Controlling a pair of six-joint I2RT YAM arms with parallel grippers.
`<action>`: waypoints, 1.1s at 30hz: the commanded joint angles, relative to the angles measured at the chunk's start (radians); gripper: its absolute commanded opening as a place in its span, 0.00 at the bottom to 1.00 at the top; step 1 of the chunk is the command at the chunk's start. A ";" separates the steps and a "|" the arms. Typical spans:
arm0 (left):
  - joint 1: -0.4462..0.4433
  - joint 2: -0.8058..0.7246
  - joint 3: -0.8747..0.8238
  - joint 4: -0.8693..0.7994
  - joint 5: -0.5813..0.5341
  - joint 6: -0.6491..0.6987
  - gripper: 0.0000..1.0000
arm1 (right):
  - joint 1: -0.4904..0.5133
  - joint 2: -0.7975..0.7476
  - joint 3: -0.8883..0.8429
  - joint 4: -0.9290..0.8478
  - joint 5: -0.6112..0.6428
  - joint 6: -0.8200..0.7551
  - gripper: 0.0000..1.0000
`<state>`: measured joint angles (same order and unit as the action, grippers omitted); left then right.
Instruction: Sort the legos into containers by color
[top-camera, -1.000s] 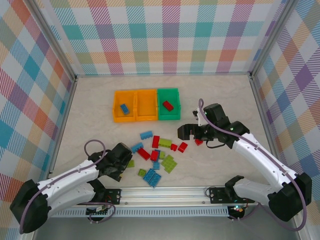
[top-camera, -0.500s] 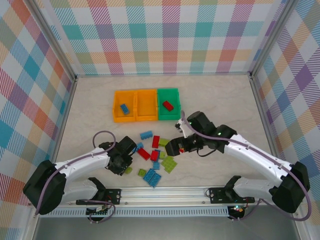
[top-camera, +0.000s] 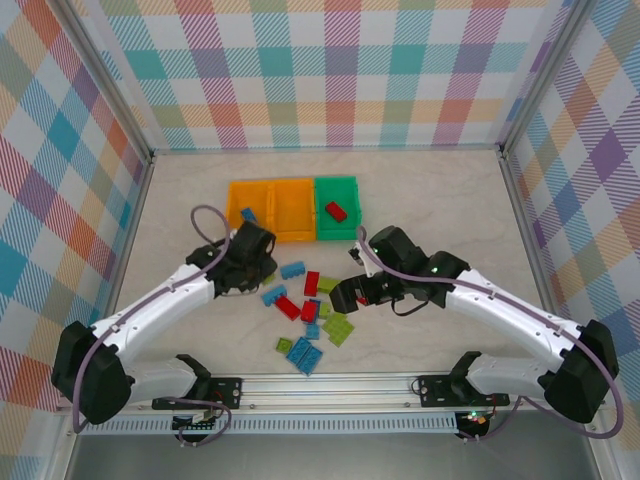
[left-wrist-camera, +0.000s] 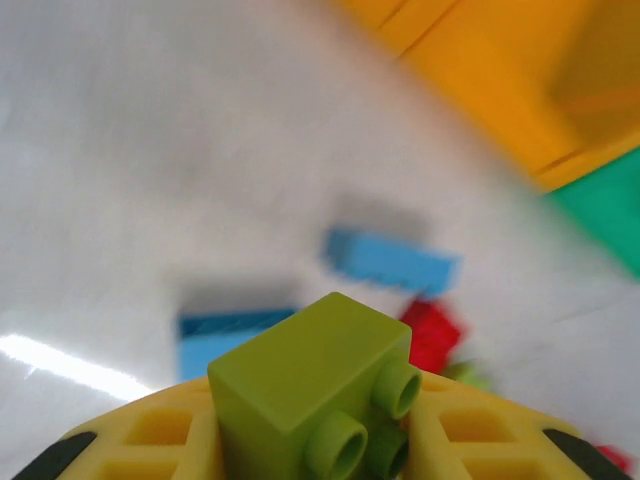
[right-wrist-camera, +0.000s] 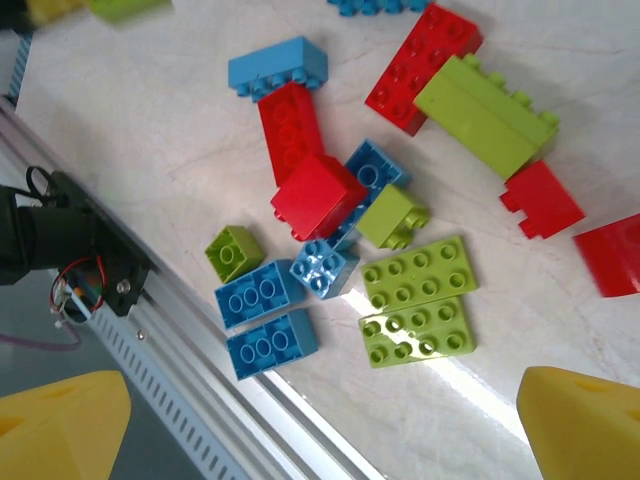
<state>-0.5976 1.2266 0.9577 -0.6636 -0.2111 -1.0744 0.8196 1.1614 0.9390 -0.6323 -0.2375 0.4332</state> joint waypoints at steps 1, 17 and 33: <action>0.056 0.089 0.128 0.094 -0.105 0.232 0.19 | 0.004 -0.037 0.027 0.019 0.060 0.005 1.00; 0.148 0.670 0.569 0.285 0.070 0.487 0.26 | 0.004 -0.126 -0.008 -0.006 0.119 0.050 1.00; 0.111 0.422 0.515 0.171 0.068 0.528 0.63 | 0.003 -0.068 -0.005 0.032 0.160 0.019 1.00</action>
<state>-0.4675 1.7847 1.5021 -0.4423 -0.1463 -0.5777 0.8196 1.0725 0.9348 -0.6216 -0.1047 0.4675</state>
